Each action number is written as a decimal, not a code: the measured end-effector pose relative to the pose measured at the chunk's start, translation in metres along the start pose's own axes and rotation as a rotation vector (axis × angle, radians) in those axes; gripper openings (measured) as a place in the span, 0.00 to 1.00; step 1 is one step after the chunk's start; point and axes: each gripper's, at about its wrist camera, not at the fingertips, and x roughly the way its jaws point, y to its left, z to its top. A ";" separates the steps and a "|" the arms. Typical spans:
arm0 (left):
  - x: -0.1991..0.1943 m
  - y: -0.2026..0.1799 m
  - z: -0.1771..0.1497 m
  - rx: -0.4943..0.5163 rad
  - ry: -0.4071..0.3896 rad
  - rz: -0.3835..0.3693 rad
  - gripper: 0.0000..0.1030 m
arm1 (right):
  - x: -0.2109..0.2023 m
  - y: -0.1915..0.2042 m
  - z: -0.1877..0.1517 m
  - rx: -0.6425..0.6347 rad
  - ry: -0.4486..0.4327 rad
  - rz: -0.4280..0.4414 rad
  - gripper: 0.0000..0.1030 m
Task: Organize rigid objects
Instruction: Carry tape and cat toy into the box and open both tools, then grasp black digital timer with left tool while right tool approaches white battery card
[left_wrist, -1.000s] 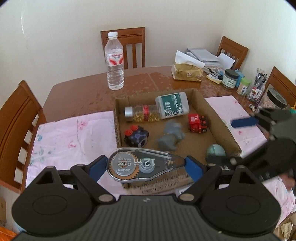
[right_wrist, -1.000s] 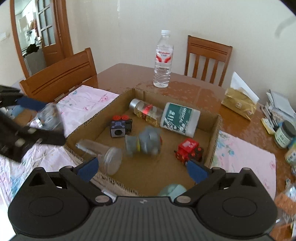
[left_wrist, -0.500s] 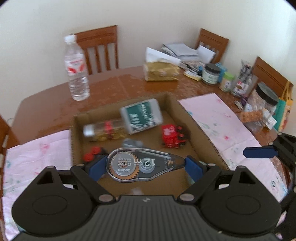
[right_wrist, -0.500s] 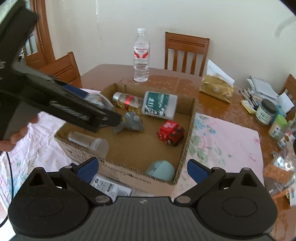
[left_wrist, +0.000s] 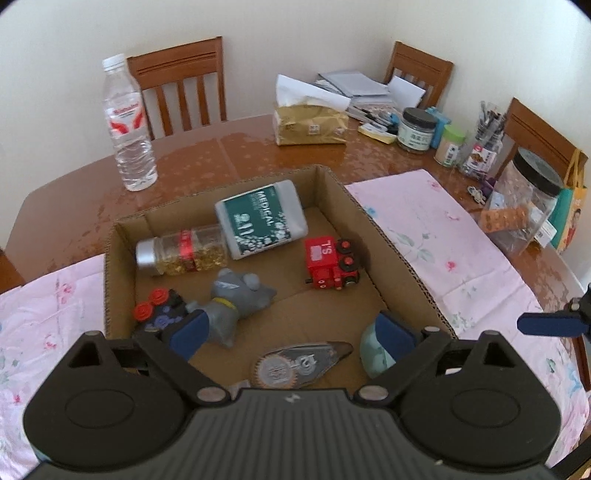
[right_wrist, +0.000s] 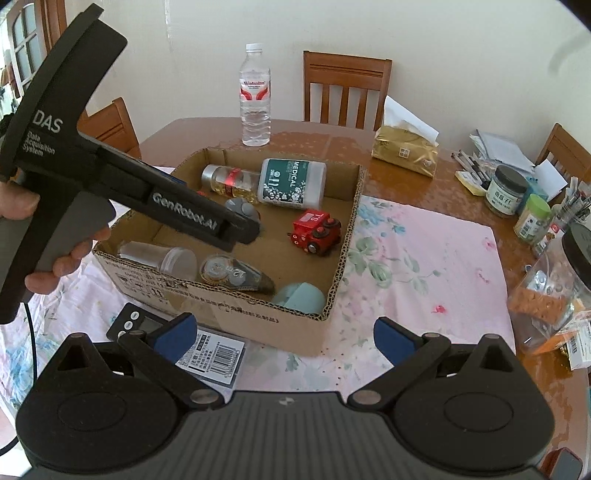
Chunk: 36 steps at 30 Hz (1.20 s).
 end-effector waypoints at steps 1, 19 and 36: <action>-0.004 0.001 -0.001 -0.005 -0.007 0.001 0.94 | -0.001 0.001 -0.001 -0.002 -0.002 0.001 1.00; -0.063 0.024 -0.079 -0.234 -0.015 0.206 0.95 | 0.006 0.000 -0.023 -0.008 0.056 0.059 1.00; -0.055 0.054 -0.155 -0.331 0.059 0.329 0.95 | 0.053 0.026 -0.034 0.089 0.162 0.073 1.00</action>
